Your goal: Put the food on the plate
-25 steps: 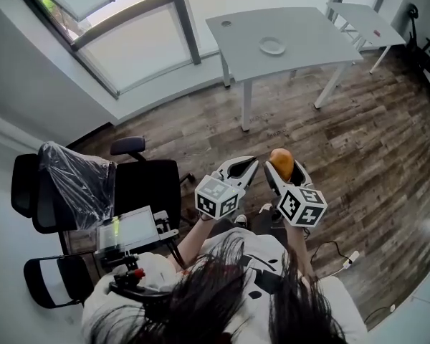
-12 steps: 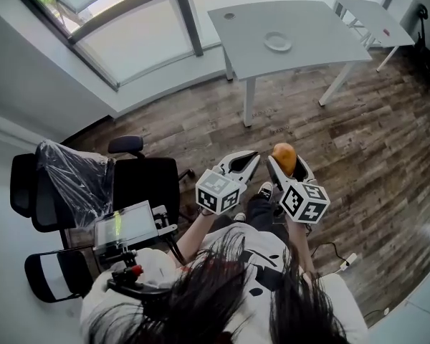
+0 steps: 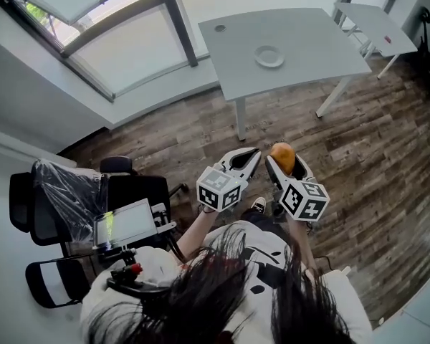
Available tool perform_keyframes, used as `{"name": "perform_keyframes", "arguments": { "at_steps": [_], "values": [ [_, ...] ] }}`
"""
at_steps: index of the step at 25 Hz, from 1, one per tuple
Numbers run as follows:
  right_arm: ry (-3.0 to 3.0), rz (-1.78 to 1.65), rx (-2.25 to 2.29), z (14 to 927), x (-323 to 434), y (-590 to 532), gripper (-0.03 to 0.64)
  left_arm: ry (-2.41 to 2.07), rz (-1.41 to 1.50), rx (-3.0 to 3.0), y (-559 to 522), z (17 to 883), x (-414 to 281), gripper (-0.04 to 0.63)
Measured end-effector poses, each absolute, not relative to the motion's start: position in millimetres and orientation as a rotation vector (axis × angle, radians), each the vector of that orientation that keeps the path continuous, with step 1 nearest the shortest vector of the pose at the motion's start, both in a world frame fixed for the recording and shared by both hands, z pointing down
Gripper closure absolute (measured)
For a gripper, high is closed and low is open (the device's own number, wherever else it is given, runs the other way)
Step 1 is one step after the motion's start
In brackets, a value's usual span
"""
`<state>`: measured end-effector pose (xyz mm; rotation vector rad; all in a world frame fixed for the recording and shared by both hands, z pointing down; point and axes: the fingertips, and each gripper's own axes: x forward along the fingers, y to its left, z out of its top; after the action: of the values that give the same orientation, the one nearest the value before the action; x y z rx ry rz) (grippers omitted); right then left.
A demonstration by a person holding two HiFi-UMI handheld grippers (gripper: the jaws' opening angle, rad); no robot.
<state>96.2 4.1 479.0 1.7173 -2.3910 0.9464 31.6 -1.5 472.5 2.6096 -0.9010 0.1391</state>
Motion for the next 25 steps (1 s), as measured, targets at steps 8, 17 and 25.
{"name": "perform_keyframes", "arguments": {
  "at_steps": [8, 17, 25],
  "values": [
    [-2.399, 0.943, 1.707, 481, 150, -55, 0.252, -0.918, 0.124, 2.624, -63, 468, 86, 0.589],
    [-2.421, 1.032, 1.66, 496, 168, -81, 0.252, -0.96, 0.187, 2.602, -80, 477, 101, 0.589],
    [-2.439, 1.098, 1.629, 504, 158, -95, 0.252, -0.998, 0.247, 2.592, -90, 481, 90, 0.589]
  ]
}}
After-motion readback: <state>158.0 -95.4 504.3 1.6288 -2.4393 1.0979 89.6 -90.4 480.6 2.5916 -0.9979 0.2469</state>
